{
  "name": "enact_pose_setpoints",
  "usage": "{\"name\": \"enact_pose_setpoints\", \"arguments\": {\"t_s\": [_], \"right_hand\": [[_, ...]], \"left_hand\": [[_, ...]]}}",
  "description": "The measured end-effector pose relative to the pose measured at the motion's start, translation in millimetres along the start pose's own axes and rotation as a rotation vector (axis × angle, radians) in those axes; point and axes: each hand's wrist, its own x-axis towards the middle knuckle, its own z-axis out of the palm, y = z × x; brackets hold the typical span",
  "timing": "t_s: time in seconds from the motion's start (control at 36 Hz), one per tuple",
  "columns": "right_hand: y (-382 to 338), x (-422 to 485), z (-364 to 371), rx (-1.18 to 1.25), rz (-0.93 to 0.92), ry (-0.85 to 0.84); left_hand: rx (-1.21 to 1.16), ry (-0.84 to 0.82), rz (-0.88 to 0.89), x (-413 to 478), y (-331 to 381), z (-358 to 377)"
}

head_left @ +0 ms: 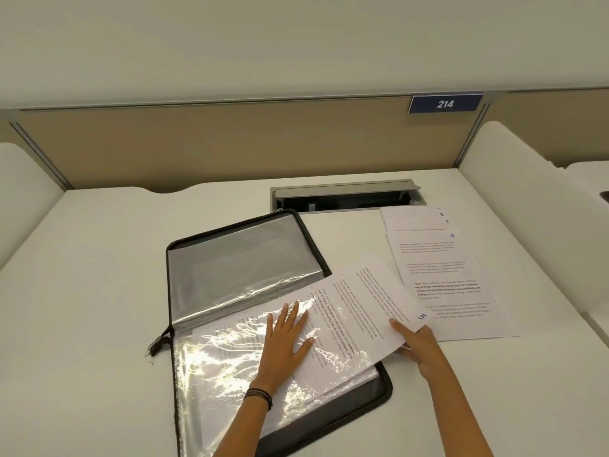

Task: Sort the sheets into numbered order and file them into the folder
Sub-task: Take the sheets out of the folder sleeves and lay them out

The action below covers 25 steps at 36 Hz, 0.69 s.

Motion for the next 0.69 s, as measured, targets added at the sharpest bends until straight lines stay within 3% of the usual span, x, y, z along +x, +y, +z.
{"name": "enact_pose_setpoints", "arguments": {"t_s": [0.11,0.22,0.42,0.69], "right_hand": [[10.9,-3.2,4.4,-0.152,0.056,-0.156],[12.1,-1.5,3.3,-0.229,0.034,-0.178],[7.8,7.1,-5.0,-0.242,0.024,-0.082],[-2.6,15.8,-18.6,-0.066,-0.098,0.108]], "left_hand": [[-0.014,0.013,0.004,-1.2,1.6,-0.8],[-0.004,0.016,-0.005,-1.0,2.8,-1.3],[-0.013,0.032,-0.009,0.9,2.0,1.6],[0.025,0.026,-0.023,-1.4,6.8,0.7]]}}
